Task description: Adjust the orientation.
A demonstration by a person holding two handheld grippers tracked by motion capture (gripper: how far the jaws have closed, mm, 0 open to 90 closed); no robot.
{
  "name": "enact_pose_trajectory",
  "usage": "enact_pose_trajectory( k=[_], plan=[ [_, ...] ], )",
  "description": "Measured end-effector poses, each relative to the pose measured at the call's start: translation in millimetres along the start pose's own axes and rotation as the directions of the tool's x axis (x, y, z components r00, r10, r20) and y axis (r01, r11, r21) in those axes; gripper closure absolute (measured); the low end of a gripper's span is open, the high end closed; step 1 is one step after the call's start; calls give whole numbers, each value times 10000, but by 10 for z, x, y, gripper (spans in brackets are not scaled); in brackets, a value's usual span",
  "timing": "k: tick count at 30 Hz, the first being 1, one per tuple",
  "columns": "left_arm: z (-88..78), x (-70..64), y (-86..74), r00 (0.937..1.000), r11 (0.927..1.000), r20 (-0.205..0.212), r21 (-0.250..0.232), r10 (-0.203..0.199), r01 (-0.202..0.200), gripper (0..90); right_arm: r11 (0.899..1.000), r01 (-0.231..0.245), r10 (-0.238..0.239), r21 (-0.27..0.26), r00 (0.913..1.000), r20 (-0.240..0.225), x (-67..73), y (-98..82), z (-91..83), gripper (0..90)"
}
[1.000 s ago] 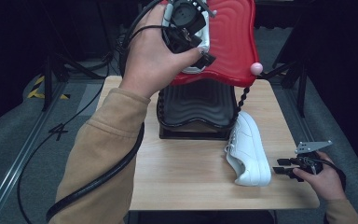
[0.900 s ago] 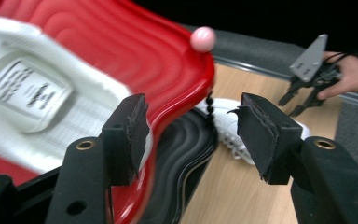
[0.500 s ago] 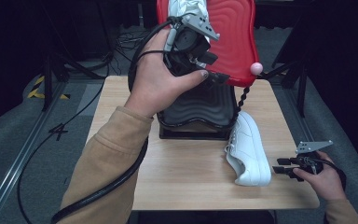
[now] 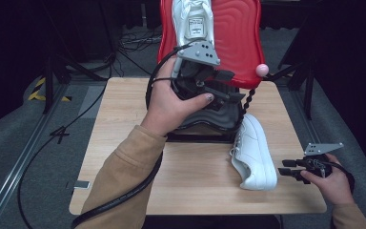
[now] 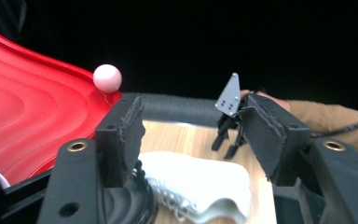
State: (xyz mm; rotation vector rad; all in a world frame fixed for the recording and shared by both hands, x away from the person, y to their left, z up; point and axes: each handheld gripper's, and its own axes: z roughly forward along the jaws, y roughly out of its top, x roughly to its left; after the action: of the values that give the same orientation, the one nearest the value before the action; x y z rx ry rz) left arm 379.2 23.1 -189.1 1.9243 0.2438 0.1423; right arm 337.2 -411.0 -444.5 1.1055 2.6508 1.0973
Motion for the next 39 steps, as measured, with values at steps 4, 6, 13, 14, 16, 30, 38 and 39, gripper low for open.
enact_pose_trajectory(
  k=[4, 6, 13, 14, 16, 30, 38, 39],
  plan=[
    [100, 2, -246, 9997, 9992, 142, -348, -181, 186, 378, 9996, -10, 10, -283, 10000, -8, 7, 30, -42, 608],
    [146, -7, -380, 9997, 9992, 92, -322, -236, 239, 378, 9993, -6, 4, -374, 10000, -49, 10, 41, -71, 631],
    [230, -71, -768, 9983, 9979, -79, -315, -574, 571, 375, 9975, -346, 315, -616, 9982, -507, 7, 43, -96, 725],
    [240, -86, -829, 9982, 9980, -160, -282, -575, 570, 375, 9973, -399, 366, -614, 9979, -540, 8, 43, -94, 735],
    [251, -106, -940, 9976, 9976, -222, -268, -651, 645, 370, 9971, -425, 393, -629, 9979, -514, 13, 48, -95, 744],
    [370, -103, -1570, 9902, 9905, -606, 479, -1257, 1286, 352, 9951, -477, 430, -866, 9975, -561, 88, 168, -61, 891],
    [476, -103, -1752, 9877, 9834, -480, 980, -1485, 1526, 349, 9937, 15, -82, -1117, 9982, -590, 234, 263, -48, 896],
    [476, -103, -1752, 9877, 9834, -480, 980, -1485, 1526, 349, 9937, 15, -82, -1117, 9982, -590, 234, 263, -48, 896]
  ],
)
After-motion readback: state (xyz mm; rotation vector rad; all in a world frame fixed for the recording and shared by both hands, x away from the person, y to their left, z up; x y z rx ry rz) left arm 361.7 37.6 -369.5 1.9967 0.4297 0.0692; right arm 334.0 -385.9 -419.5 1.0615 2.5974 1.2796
